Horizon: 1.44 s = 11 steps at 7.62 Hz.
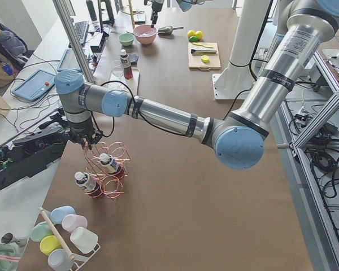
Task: Take tea from basket to plate
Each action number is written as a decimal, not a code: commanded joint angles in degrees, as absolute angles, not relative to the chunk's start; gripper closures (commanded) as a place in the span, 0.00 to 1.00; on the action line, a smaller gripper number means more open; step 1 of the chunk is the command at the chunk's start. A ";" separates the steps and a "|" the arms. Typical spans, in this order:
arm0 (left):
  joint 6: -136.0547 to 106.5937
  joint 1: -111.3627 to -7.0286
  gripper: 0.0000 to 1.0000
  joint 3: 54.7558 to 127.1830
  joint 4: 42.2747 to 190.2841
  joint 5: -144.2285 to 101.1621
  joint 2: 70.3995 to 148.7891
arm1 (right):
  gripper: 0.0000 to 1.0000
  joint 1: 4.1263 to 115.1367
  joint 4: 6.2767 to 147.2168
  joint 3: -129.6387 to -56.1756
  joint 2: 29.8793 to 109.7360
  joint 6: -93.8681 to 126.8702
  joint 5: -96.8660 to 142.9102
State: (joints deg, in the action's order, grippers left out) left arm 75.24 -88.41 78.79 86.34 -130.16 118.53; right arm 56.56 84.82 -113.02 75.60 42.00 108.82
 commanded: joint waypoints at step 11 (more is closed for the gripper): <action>51.73 -92.11 0.01 87.71 81.83 -134.47 108.30 | 0.00 87.01 88.77 -100.20 94.74 8.44 135.17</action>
State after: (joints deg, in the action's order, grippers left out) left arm 60.51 -91.56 86.08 82.32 -133.50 112.82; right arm 86.93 88.82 -100.02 93.14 8.62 135.11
